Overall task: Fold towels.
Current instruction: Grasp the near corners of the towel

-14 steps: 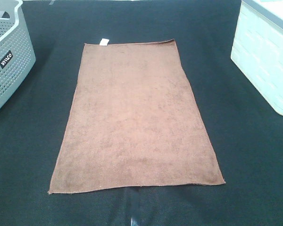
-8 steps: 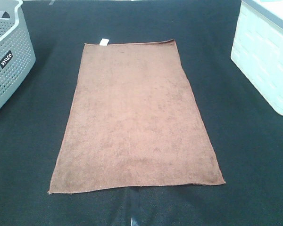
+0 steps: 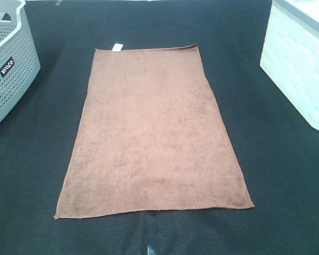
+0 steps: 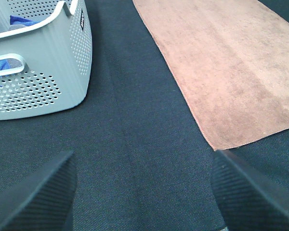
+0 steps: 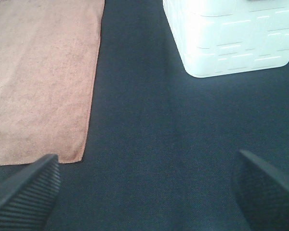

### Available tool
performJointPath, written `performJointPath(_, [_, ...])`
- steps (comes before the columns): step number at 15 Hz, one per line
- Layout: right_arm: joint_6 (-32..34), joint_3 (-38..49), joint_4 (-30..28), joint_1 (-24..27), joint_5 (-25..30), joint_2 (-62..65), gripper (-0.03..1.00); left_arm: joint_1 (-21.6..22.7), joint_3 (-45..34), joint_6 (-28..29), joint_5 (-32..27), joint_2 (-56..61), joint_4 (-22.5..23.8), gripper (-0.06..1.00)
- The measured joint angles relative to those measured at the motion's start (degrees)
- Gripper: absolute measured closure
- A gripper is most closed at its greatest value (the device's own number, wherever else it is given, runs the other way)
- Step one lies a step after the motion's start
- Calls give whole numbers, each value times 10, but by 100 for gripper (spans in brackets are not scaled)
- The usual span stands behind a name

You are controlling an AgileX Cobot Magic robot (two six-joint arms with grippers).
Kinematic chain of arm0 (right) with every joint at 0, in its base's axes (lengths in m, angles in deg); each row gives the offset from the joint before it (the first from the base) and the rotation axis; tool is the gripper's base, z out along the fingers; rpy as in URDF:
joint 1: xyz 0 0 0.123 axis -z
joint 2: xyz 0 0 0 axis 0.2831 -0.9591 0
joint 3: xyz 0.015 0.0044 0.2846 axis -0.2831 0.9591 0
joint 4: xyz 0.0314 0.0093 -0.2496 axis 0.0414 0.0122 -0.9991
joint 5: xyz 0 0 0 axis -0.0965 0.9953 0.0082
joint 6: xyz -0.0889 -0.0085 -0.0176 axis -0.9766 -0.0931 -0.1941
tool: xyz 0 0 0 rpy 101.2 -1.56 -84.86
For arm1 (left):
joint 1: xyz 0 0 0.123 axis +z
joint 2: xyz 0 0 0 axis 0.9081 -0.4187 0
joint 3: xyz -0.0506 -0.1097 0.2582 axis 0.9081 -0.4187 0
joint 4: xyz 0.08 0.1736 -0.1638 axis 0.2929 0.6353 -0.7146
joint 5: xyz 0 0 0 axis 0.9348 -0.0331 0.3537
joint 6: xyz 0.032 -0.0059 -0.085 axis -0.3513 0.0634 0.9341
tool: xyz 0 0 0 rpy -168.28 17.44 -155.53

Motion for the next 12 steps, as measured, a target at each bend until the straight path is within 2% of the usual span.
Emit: performJointPath(12, [0,0,0,0,0,0,6,0,0,0,0,0,0,21])
